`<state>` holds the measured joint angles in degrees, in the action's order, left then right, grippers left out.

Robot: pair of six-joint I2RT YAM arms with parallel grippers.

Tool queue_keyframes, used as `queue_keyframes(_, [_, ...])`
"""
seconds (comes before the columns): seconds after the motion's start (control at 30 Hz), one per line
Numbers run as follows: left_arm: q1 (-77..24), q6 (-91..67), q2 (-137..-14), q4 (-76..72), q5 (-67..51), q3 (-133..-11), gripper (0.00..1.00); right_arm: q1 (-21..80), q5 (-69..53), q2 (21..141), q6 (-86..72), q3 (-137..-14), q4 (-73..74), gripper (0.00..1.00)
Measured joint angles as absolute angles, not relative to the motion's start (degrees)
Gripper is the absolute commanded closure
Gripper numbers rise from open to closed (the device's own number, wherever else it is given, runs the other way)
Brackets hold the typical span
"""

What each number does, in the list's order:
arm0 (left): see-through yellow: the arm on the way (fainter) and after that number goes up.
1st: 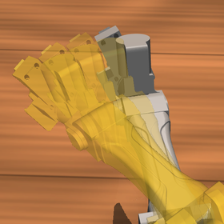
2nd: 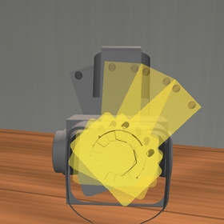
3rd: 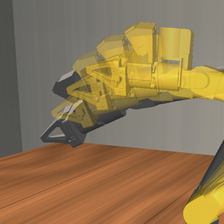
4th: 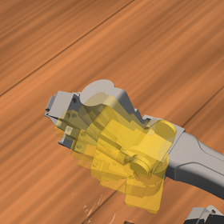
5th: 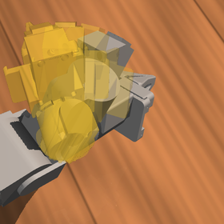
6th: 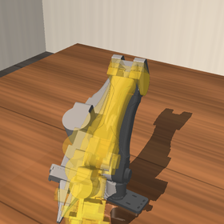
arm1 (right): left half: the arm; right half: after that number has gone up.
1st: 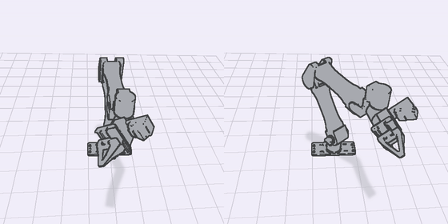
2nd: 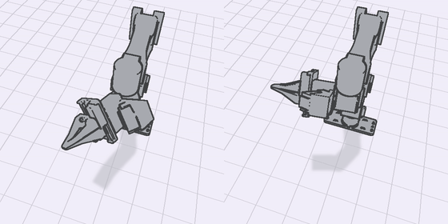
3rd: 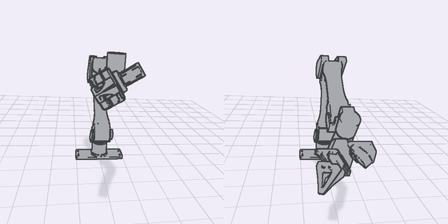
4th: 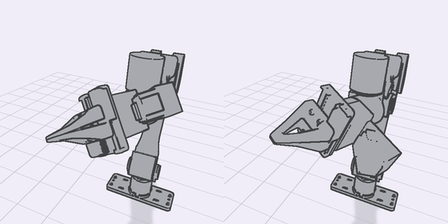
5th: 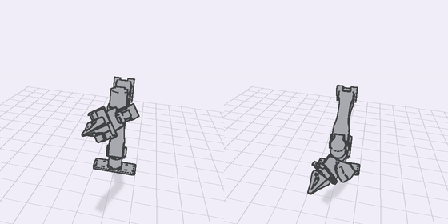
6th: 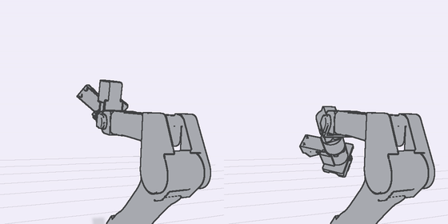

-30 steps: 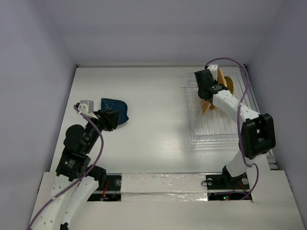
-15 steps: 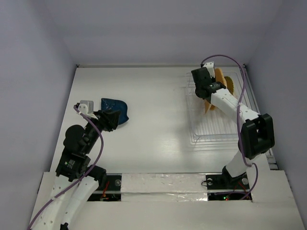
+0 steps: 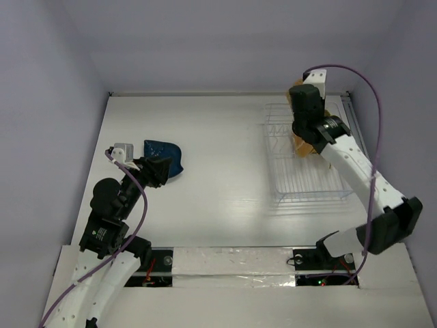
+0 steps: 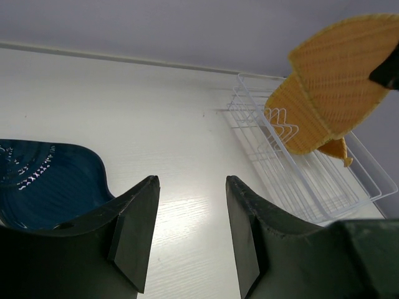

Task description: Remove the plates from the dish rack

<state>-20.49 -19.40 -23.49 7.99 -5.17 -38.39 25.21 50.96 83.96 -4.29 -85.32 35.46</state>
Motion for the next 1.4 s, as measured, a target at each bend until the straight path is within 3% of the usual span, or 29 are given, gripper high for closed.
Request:
queue_keyframes(0.13, [-20.49, -19.42, -23.49, 7.97, -5.32, -38.39, 0.56, 27.7, 46.04, 76.25, -5.89, -85.76, 34.83, 1.0])
queue_keyframes(0.3, [-20.49, -19.4, -23.49, 7.97, -5.37, -38.39, 0.54, 32.08, 29.76, 70.41, -10.52, -81.01, 26.68, 1.0])
queue_keyframes(0.5, [-20.49, -19.42, -23.49, 7.97, -5.34, -38.39, 0.5, 35.03, 10.0, 79.94, -17.78, -74.35, 15.68, 1.0])
queue_keyframes(0.63, [-20.49, -19.42, -23.51, 7.97, -5.37, -38.39, 0.47, 35.73, 3.18, 86.8, -20.29, -69.84, 14.37, 1.0])
queue_keyframes(1.0, [-20.18, -19.42, -23.94, 7.92, -5.78, -38.39, 0.41, 35.66, -7.49, 95.59, -26.28, -64.66, 4.25, 1.0])
queue_keyframes(1.2, [-19.92, -19.44, -23.97, 7.92, -5.82, -38.39, 0.38, 35.66, -7.2, 99.98, -28.67, -64.07, 2.57, 0.98])
queue_keyframes(1.4, [-19.79, -19.44, -23.99, 7.92, -5.82, -38.39, 0.37, 35.57, -4.03, 100.62, -30.44, -62.89, 1.78, 0.77])
